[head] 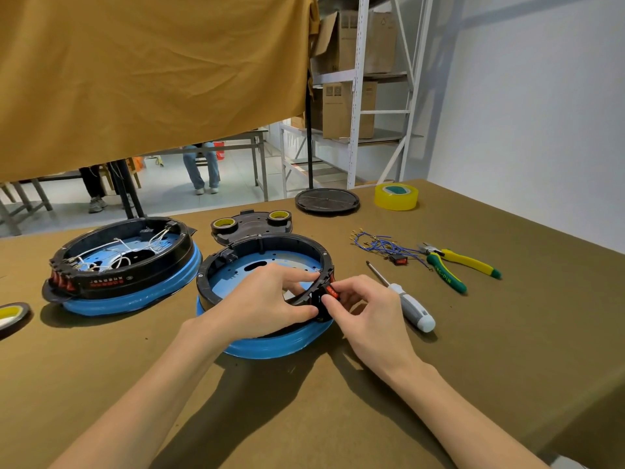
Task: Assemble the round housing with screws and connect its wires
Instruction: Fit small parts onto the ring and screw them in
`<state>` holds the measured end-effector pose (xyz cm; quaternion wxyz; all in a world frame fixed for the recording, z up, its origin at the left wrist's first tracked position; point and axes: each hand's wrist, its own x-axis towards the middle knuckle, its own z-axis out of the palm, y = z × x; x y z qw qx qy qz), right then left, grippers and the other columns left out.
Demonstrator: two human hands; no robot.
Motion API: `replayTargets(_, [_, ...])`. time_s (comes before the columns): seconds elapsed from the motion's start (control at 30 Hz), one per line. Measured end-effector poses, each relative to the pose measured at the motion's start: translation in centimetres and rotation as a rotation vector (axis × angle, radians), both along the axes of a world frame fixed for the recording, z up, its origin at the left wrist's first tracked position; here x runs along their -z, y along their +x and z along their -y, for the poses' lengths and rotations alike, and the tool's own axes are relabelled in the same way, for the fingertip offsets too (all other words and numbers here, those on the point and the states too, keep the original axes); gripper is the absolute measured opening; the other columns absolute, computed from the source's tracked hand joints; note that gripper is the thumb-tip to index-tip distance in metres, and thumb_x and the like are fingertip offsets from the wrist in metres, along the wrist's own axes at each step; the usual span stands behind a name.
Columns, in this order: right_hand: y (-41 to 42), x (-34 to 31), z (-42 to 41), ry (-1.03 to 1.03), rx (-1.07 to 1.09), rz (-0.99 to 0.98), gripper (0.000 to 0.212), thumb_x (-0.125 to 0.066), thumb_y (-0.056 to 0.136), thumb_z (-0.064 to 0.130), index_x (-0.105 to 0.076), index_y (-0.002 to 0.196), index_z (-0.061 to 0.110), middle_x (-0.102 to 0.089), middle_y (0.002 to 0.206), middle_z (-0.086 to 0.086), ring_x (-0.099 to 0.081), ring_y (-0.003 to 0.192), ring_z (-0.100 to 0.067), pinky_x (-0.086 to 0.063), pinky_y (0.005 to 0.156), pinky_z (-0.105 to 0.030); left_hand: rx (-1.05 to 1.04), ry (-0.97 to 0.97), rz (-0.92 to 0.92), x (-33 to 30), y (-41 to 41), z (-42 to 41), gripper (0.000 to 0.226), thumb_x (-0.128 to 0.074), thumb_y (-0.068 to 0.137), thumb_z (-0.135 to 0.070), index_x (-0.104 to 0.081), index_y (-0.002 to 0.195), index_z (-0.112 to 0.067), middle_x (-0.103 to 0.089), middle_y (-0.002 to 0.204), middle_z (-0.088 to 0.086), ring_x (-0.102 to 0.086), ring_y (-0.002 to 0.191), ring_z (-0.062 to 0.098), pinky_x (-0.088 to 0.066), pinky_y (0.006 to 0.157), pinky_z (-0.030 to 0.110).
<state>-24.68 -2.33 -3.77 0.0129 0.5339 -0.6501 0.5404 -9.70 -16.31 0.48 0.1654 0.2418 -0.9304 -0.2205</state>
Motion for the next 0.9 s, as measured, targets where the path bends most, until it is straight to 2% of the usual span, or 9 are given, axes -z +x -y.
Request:
replayTargets(0.07, [-0.02,0.11,-0.06,0.003,-0.001,0.008,0.014,-0.078,0.089,0.025,-0.078,0.103,0.024,-0.068,0.087,0.014,-0.064,0.086,-0.009,-0.054,0.072,-0.021,-0.002,0.0,0.001,-0.03,0.03,-0.08,0.062,-0.076,0.088,-0.047,-0.053,0.146,-0.044,-0.071,0.119,-0.015,-0.058,0.094,-0.006,-0.045,0.085,0.019])
replayTargets(0.13, [-0.02,0.18,-0.08,0.001,-0.007,0.021,0.014,-0.078,0.089,0.024,-0.078,0.102,0.024,-0.068,0.087,0.014,-0.064,0.085,-0.009,-0.054,0.071,-0.02,-0.003,-0.005,0.002,-0.02,0.06,-0.11,0.061,-0.075,0.089,-0.047,-0.053,0.145,-0.044,-0.068,0.114,-0.019,-0.055,0.082,-0.012,-0.042,0.079,0.015])
replayTargets(0.27, [0.2,0.32,0.21,0.004,-0.025,0.038,0.012,-0.078,0.089,0.022,-0.079,0.101,0.023,-0.067,0.086,0.013,-0.064,0.082,-0.009,-0.053,0.068,-0.021,0.004,0.013,0.009,-0.1,0.11,-0.06,0.06,-0.075,0.089,-0.048,-0.053,0.145,-0.045,-0.066,0.109,-0.021,-0.052,0.072,-0.018,-0.04,0.071,0.011])
replayTargets(0.5, [0.64,0.32,0.54,-0.005,-0.002,-0.006,0.012,-0.078,0.09,0.021,-0.077,0.101,0.026,-0.065,0.084,0.015,-0.063,0.079,-0.008,-0.054,0.068,-0.023,-0.016,0.009,0.004,-0.28,0.16,-0.25,0.059,-0.075,0.089,-0.048,-0.054,0.144,-0.045,-0.066,0.107,-0.021,-0.062,0.083,-0.002,-0.042,0.07,0.012])
replayTargets(0.57, [0.68,0.44,0.49,-0.005,0.004,-0.002,0.012,-0.078,0.09,0.023,-0.076,0.102,0.027,-0.065,0.085,0.015,-0.064,0.081,-0.009,-0.055,0.069,-0.025,-0.005,0.023,0.001,-0.28,0.18,-0.26,0.059,-0.074,0.089,-0.047,-0.055,0.145,-0.044,-0.067,0.107,-0.021,-0.056,0.096,-0.011,-0.044,0.068,0.013])
replayTargets(0.67, [0.56,0.65,0.28,-0.013,0.017,0.033,0.012,-0.077,0.09,0.025,-0.074,0.102,0.027,-0.068,0.086,0.014,-0.065,0.082,-0.009,-0.055,0.069,-0.022,0.014,0.033,0.001,-0.26,0.17,-0.19,0.059,-0.074,0.09,-0.047,-0.054,0.145,-0.043,-0.072,0.114,-0.016,-0.039,0.095,-0.023,-0.04,0.059,0.009])
replayTargets(0.77, [0.59,0.66,0.17,-0.008,0.008,0.058,0.011,-0.078,0.09,0.025,-0.074,0.1,0.027,-0.069,0.085,0.014,-0.066,0.081,-0.009,-0.055,0.068,-0.021,0.012,0.025,0.001,-0.25,0.18,-0.14,0.06,-0.075,0.089,-0.047,-0.053,0.146,-0.044,-0.072,0.116,-0.015,-0.055,0.096,-0.013,-0.041,0.06,0.009])
replayTargets(0.83, [0.73,0.52,0.18,-0.009,0.002,0.055,0.01,-0.078,0.09,0.024,-0.074,0.098,0.028,-0.068,0.083,0.016,-0.066,0.081,-0.008,-0.054,0.067,-0.019,0.014,0.014,0.007,-0.21,0.09,-0.23,0.06,-0.074,0.09,-0.045,-0.053,0.146,-0.043,-0.071,0.114,-0.016,-0.062,0.077,-0.009,-0.039,0.063,0.01])
replayTargets(0.9, [0.71,0.43,0.32,-0.013,-0.01,0.041,0.009,-0.078,0.09,0.023,-0.075,0.098,0.026,-0.067,0.083,0.015,-0.065,0.08,-0.009,-0.053,0.066,-0.019,0.022,0.001,0.008,-0.17,0.04,-0.21,0.058,-0.073,0.092,-0.043,-0.053,0.146,-0.041,-0.069,0.108,-0.019,-0.053,0.067,-0.022,-0.038,0.063,0.01])
